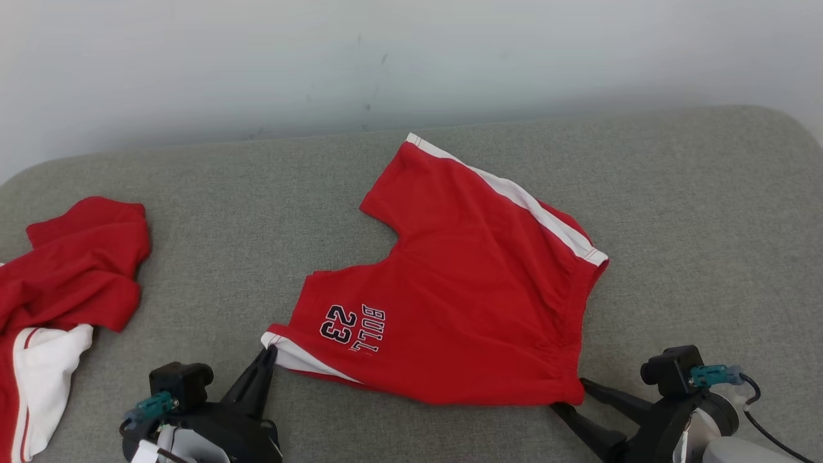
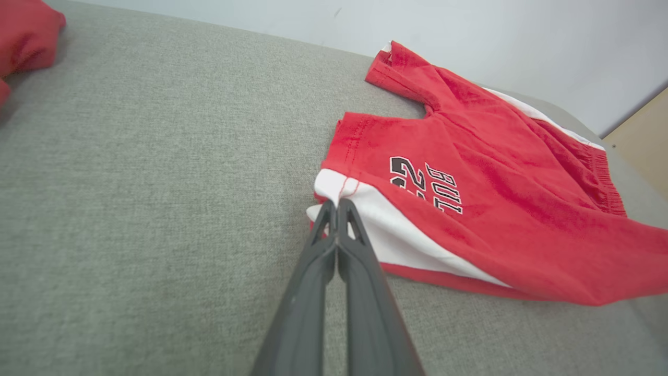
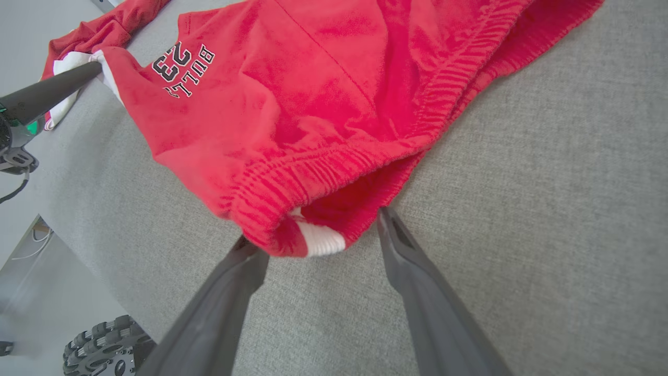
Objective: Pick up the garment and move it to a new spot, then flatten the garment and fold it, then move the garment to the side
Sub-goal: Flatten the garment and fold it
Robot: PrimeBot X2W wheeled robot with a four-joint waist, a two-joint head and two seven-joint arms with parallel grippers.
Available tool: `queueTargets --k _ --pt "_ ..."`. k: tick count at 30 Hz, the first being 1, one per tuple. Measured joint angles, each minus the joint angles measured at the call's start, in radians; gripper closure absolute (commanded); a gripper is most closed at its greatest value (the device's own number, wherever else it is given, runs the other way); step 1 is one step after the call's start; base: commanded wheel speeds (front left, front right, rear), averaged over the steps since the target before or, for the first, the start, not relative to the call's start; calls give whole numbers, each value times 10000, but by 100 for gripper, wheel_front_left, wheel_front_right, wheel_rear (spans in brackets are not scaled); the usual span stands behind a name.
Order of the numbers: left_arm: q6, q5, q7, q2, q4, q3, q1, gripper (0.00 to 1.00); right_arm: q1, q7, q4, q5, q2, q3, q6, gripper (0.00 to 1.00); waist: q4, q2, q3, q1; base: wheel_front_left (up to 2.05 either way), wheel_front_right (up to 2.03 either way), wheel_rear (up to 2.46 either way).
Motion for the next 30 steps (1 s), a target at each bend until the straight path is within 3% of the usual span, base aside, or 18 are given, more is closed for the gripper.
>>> queueTargets --k 1,2,4,5,13,22,30 --pt "4 0 -2 8 -15 15 -17 100 -1 -58 -61 -52 -12 4 0 9 -12 0 37 0 0 0 0" --pt "8 2 -2 8 -27 27 -54 100 -1 -59 -138 -71 -40 10 0 40 -22 1 72 0 0 0 0" --pt "10 6 -4 4 -42 42 -196 100 -3 -58 -265 -146 -73 65 0 68 -34 0 112 0 0 0 0" --pt "10 12 -13 4 -59 58 -240 100 -4 -52 -295 -199 -79 104 -6 100 -33 1 118 0 0 0 0" --pt "82 79 -15 -63 -86 61 -283 100 -84 -29 -489 -499 -307 186 -88 100 21 0 44 0 0 0 0" --pt "84 132 -29 -4 -339 176 -305 100 -499 -128 -1047 81 -585 -378 -86 100 53 0 -26 0 0 0 0" --pt "61 683 48 376 -570 -207 -598 100 -1066 397 -1078 56 -506 -330 -84 100 -59 0 196 -1 0 0 0"
